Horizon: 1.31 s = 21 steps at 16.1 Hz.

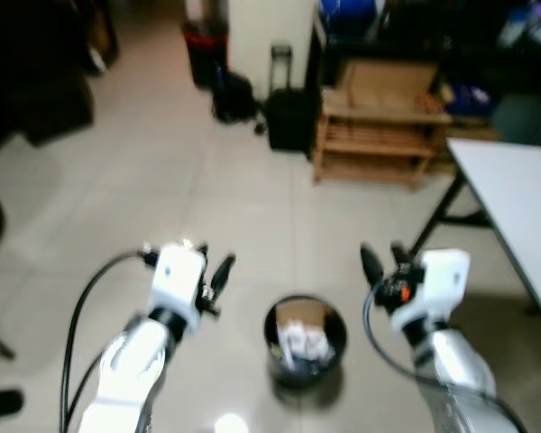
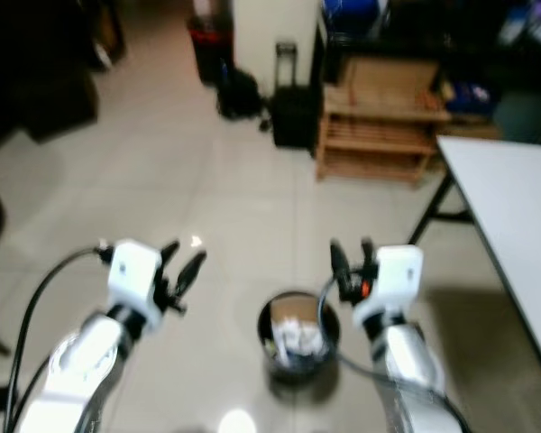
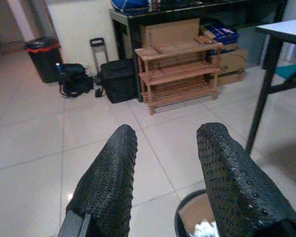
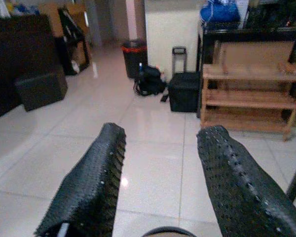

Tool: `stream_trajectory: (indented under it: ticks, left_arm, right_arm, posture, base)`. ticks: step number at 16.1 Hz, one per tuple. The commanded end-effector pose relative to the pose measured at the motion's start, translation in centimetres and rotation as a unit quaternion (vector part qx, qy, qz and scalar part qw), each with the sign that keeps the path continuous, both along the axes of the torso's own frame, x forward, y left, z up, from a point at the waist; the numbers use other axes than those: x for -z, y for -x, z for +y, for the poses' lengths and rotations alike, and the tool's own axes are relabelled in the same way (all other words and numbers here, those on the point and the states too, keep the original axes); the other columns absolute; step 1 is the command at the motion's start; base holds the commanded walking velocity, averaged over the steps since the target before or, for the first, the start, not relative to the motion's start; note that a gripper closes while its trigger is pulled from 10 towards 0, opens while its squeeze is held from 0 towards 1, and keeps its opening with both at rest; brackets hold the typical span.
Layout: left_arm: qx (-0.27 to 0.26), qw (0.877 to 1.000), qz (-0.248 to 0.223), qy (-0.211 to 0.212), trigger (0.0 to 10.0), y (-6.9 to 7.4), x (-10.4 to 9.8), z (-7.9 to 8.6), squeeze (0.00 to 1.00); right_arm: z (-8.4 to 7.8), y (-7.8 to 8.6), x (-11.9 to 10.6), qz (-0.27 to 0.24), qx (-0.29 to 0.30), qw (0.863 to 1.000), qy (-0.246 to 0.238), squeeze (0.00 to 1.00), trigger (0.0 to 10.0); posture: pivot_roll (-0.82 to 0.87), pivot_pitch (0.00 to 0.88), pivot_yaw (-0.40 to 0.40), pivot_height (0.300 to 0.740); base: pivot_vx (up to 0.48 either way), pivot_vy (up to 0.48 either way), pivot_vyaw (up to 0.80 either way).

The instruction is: Picking trash to rubbish bin

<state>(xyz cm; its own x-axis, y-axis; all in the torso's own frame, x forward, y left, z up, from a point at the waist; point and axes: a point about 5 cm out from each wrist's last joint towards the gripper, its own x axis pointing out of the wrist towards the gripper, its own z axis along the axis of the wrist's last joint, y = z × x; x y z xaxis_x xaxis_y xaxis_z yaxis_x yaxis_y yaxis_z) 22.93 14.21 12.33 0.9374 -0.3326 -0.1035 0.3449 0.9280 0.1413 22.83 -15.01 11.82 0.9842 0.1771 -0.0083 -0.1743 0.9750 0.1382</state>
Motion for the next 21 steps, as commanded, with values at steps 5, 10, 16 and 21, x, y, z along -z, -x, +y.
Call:
stream_trajectory:
  ticks: [5,10,16,21]
  left_arm:
    - [-0.027,0.999,-0.014,0.016,10.0,-0.5,-1.1,0.2,0.00]
    - [-0.054,0.997,-0.047,0.005,10.0,-1.1,-2.3,0.8,0.00]
    - [-0.059,0.997,-0.046,-0.002,10.0,-1.3,-2.6,1.3,0.00]
    - [-0.046,0.997,-0.063,-0.008,10.0,-1.9,-3.4,1.1,0.00]
  right_arm:
    - [-1.0,-0.7,-1.2,-0.019,0.045,0.999,0.013,0.00,10.0]
    - [-3.3,-1.9,-2.4,-0.029,0.128,0.990,0.058,0.00,10.0]
    - [-5.1,-1.9,-2.0,-0.007,0.187,0.978,0.088,0.00,10.0]
    - [-5.5,-1.4,-0.9,0.019,0.210,0.974,0.084,0.00,10.0]
  posture:
    - [-0.02,0.000,-0.016,0.740]
    - [-0.02,0.000,-0.027,0.740]
    - [-0.02,0.000,-0.032,0.740]
    - [-0.02,0.000,-0.016,0.740]
  base:
    - [-0.158,0.000,-0.28]
    - [0.000,0.000,-0.80]
    - [0.000,0.000,-0.80]
    - [0.000,0.000,-0.80]
